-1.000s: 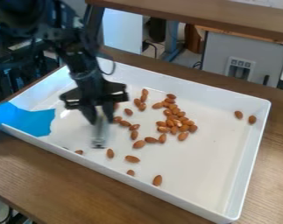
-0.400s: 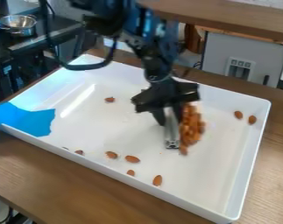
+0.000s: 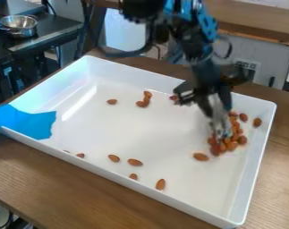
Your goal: Sweep into pile
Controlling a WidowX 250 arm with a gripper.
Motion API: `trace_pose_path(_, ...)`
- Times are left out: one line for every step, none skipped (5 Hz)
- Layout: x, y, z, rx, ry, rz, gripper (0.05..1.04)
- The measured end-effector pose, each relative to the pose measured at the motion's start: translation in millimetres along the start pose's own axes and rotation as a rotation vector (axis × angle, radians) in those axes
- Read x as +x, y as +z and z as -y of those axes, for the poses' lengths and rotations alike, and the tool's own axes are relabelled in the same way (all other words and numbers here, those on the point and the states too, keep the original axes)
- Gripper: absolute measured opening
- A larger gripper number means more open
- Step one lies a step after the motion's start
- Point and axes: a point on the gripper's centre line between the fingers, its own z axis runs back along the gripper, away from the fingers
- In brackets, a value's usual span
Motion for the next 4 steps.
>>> trace_pose_path(10.7, 15.9, -9.3, -0.032, 0.039, 0.001, 0.350)
trace_pose_path(34.5, 59.8, -37.8, -0.073, 0.061, 0.052, 0.350)
trace_pose_path(43.8, 80.1, -82.8, -0.039, 0.082, 0.072, 0.350)
trace_pose_path(52.5, 100.1, -135.8, -0.011, 0.087, 0.065, 0.350)
